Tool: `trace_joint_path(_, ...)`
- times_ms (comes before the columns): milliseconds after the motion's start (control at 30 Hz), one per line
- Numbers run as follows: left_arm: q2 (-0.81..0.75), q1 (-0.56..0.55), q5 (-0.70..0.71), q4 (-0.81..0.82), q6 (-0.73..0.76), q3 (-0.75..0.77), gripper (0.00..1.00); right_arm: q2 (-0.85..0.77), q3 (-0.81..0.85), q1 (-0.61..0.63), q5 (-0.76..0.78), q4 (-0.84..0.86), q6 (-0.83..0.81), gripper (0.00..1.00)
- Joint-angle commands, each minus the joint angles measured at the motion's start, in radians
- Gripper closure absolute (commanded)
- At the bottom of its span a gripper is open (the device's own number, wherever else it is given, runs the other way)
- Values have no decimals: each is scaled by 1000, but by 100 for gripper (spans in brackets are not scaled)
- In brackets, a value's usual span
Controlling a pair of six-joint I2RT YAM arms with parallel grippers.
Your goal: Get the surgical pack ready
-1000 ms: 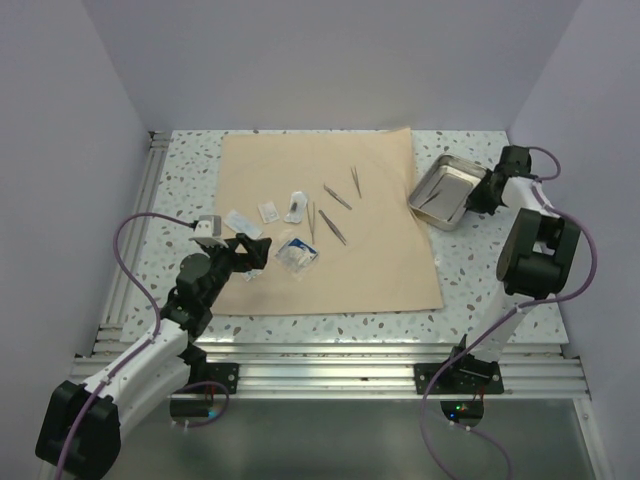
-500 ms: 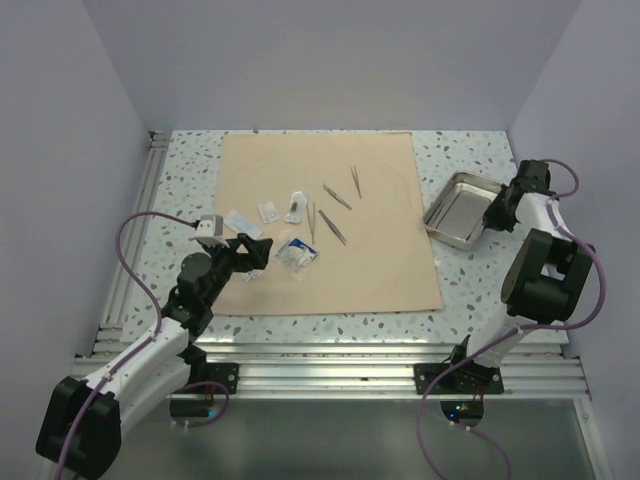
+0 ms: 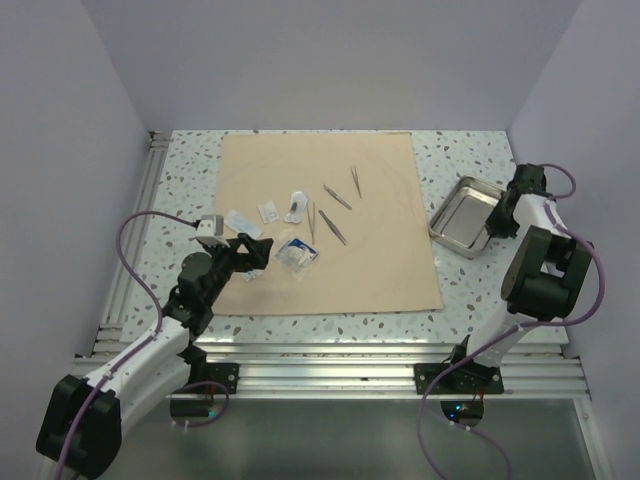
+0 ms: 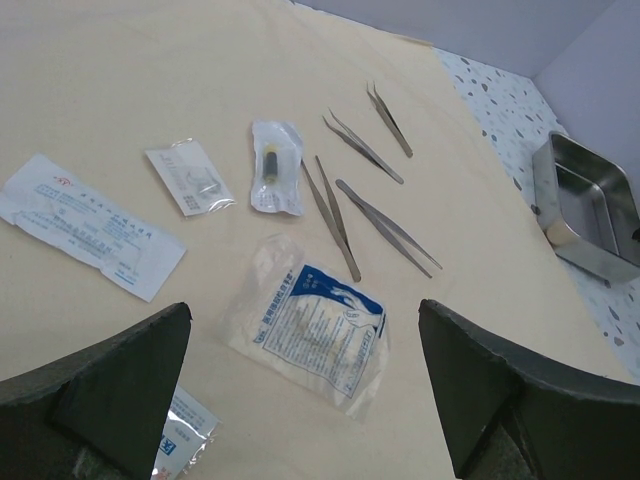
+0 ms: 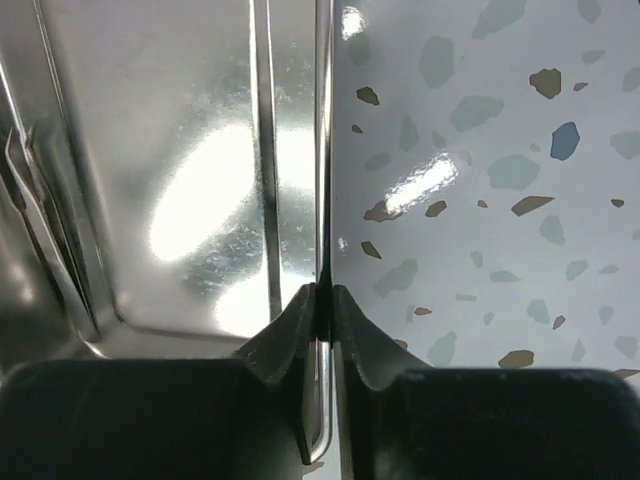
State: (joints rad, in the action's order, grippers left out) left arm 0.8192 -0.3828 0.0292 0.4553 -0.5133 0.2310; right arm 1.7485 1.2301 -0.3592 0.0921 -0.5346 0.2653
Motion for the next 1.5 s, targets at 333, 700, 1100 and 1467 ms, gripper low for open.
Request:
trace_joint_path(333,14,-7,5,59,2,-2,0,-201,46,34,-53,-10,-35,48)
trace_joint_path(700,-8,-7,9,49,10,4,0,-52,213,617,3,-90,-141,37)
trace_joint_path(1100,0,-7,20,42,21,10,0,244,413,881,-67,-48,-232,37)
trace_joint_path(1467,-8,-7,23,36,24,11,0,391,502,964,-63,-64,-251,40)
